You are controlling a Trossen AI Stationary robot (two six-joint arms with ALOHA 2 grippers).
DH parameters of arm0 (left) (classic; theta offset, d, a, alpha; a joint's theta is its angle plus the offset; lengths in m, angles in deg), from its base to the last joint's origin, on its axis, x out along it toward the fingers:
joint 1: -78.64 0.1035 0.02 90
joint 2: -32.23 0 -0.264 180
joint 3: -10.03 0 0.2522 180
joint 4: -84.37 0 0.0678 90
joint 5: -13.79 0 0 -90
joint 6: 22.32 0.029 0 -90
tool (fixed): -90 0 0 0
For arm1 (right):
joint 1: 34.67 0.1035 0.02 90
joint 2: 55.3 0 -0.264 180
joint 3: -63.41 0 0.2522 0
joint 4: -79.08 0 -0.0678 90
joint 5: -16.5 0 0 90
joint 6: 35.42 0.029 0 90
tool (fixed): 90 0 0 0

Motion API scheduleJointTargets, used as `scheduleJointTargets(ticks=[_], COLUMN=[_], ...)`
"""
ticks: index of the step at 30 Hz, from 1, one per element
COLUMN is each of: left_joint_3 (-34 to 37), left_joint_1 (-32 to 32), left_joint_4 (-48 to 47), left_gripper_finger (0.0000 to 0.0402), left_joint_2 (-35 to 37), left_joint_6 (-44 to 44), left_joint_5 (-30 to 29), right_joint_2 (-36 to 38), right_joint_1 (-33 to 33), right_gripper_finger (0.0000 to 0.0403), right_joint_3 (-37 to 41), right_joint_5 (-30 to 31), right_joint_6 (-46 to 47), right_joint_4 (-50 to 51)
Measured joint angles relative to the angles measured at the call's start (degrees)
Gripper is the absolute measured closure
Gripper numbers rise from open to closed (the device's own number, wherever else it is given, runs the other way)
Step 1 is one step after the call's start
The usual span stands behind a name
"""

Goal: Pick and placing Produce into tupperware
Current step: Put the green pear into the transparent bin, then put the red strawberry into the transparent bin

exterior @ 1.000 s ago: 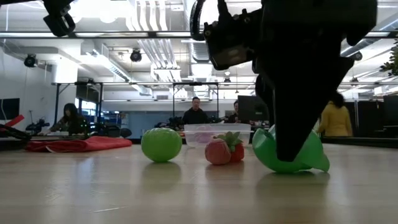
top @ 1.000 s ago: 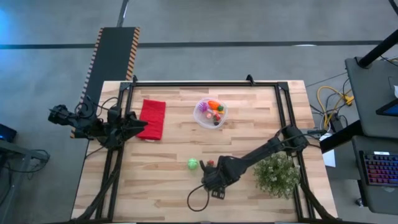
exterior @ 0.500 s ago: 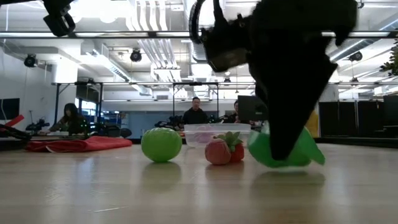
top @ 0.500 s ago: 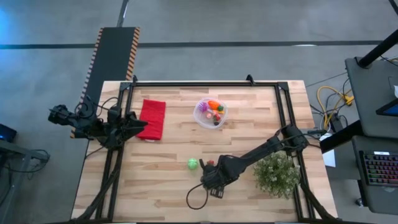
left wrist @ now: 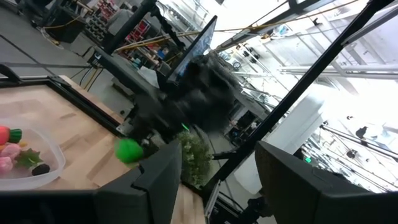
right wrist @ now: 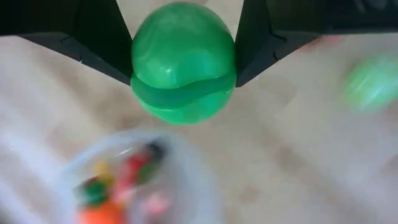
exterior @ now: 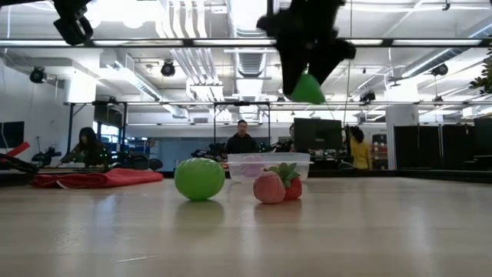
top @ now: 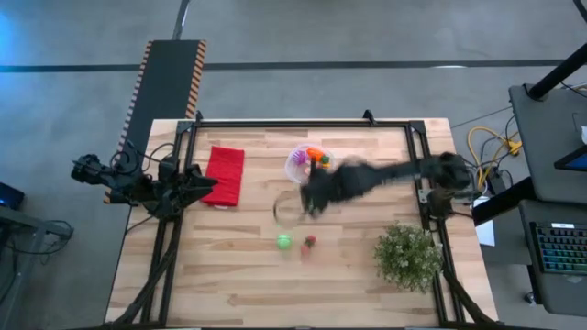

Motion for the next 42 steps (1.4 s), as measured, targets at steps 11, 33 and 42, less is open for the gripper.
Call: scheduleJointTargets(ticks=[11,33,42], left_joint_3=[0.00,0.00,0.00], left_joint_1=[0.00,0.00,0.00], left_joint_4=[0.02,-1.53,-1.51], left_gripper_finger=[0.0210,0.0210,0.0210], left_joint_2=[0.04,-0.01,0.03], left_joint_6=[0.02,0.04,0.04], left_joint_5=[0.01,-0.18,-0.21], right_joint_2=[-2.10,-9.02,-8.57], right_joint_1=[-24.57,-25.92,-12.93], right_gripper_finger=[0.0171,0.0099,0.0090], right_joint_3=[0.91,-5.93,-12.77], right_joint_5=[-9.75,-14.65,-17.99], right_joint_6=[-13.50,-18.07,-15.44], right_joint_4=[-10.05,-10.72,8.39])
